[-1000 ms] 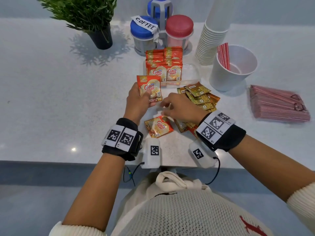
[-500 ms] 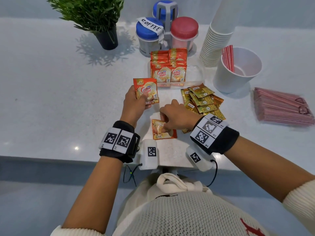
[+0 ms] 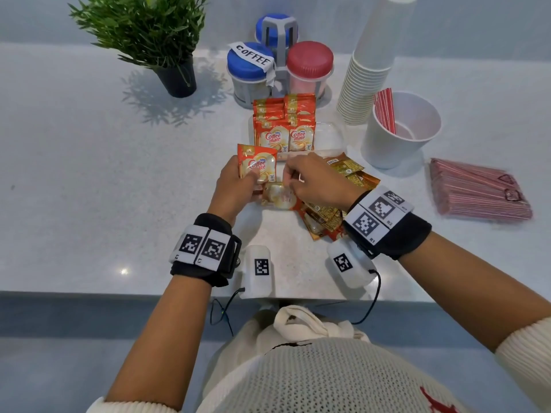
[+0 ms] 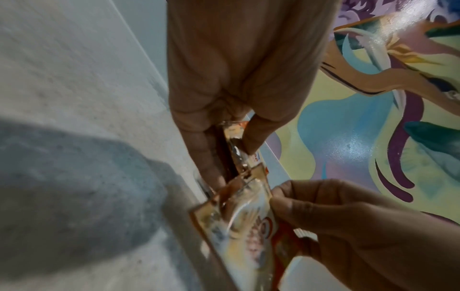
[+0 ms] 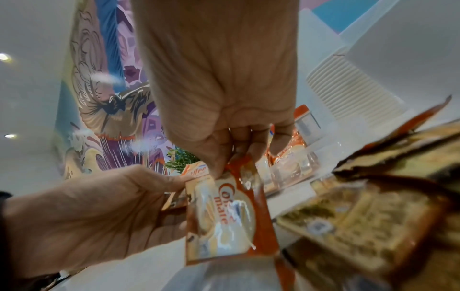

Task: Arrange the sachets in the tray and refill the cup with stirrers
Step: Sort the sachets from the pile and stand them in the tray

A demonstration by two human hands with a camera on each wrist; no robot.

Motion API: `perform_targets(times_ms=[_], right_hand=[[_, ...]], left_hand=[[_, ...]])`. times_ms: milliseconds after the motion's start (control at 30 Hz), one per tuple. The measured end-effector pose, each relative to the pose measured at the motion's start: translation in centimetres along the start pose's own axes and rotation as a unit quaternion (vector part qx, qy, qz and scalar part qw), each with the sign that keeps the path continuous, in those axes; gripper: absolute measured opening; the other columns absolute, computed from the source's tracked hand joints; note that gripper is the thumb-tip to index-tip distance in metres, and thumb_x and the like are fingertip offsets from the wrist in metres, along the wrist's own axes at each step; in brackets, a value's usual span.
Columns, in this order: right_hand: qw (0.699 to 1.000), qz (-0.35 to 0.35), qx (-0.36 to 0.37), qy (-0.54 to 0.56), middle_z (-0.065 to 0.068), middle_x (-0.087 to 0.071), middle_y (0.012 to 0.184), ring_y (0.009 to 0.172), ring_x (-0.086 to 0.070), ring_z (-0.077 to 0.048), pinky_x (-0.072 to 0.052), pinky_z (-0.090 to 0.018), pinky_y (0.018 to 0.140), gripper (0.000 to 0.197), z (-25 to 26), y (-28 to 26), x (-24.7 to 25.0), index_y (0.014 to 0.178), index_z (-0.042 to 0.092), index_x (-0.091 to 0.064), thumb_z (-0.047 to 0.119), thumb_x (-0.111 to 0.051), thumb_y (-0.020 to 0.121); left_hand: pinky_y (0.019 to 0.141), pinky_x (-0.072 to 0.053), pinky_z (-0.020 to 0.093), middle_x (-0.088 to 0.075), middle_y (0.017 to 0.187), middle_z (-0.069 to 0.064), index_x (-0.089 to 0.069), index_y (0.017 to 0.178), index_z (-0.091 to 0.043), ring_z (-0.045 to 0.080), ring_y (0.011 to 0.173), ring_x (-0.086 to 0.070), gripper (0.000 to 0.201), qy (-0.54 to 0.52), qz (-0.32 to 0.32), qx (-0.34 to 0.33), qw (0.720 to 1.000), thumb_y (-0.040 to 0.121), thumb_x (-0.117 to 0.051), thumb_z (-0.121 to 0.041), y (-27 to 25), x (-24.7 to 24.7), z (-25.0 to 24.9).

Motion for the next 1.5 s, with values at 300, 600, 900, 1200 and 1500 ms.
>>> perform_targets(times_ms=[300,600,900,1200,1500], right_hand=[[0.998,-0.065,-0.001,0.020,-0.009,-0.062,0.085,0.081,-0.052,-0.018,-0.044,-0.036,0.075,0.009,-0.2,0.9,1.6,0.084,0.002,-0.060,0.002,-0.052,0.083],[0.940,-0.051,-0.154,0.301,-0.001,-0.058,0.077,0.063,-0.058,-0.012,-0.049,-0.026,0.060,0.028,-4.9,-0.1,0.2,0.102,0.010,-0.048,0.019,-0.067,0.084],[0.946,-0.151,-0.104,0.267,-0.005,-0.058,0.059,0.044,-0.056,-0.009,-0.051,-0.025,0.049,0.012,-5.6,0.8,4.7,0.079,0.002,-0.058,0.005,-0.069,0.080],[0.918,-0.230,-0.097,0.306,0.000,-0.055,0.067,0.056,-0.058,-0.016,-0.052,-0.027,0.053,0.024,-6.3,1.7,5.9,0.087,0.013,-0.049,0.005,-0.070,0.078],[0.909,-0.185,-0.088,0.363,-0.007,-0.059,0.075,0.056,-0.054,-0.009,-0.046,-0.015,0.050,0.024,-7.2,2.2,5.8,0.100,-0.011,-0.058,0.002,-0.066,0.082]], left_hand=[[0.085,-0.055,0.049,-0.061,0.119,0.009,-0.047,0.121,-0.019,0.027,0.105,-0.062,0.034,0.027,0.066,-0.019,0.997,0.090,-0.057,-0.012,-0.4,-2.5,-0.7],[0.084,-0.055,0.049,-0.063,0.117,0.009,-0.051,0.114,-0.018,0.027,0.104,-0.063,0.029,-0.044,-0.025,-0.024,0.998,0.087,-0.053,-0.007,1.3,-1.0,-0.7],[0.064,-0.054,0.023,-0.061,0.117,0.006,-0.043,0.130,-0.017,0.017,0.085,-0.065,0.031,-0.029,0.057,-0.038,0.997,0.100,-0.037,-0.019,1.9,-3.5,-2.1],[0.075,-0.056,0.028,-0.054,0.129,0.010,-0.035,0.134,-0.015,0.027,0.112,-0.059,0.037,0.028,0.079,-0.073,0.994,0.098,-0.043,-0.014,2.7,-6.1,-3.5],[0.099,-0.046,0.038,-0.055,0.128,0.007,-0.037,0.135,-0.012,0.021,0.115,-0.054,0.038,0.125,0.058,-0.121,0.983,0.098,-0.040,-0.013,4.4,-6.9,-7.0]])
Point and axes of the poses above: each hand's wrist, its own y-axis towards the middle knuckle, its own x-axis out of the back of the hand, z = x × y, the point moved 9 cm from there along y, towards the middle knuckle
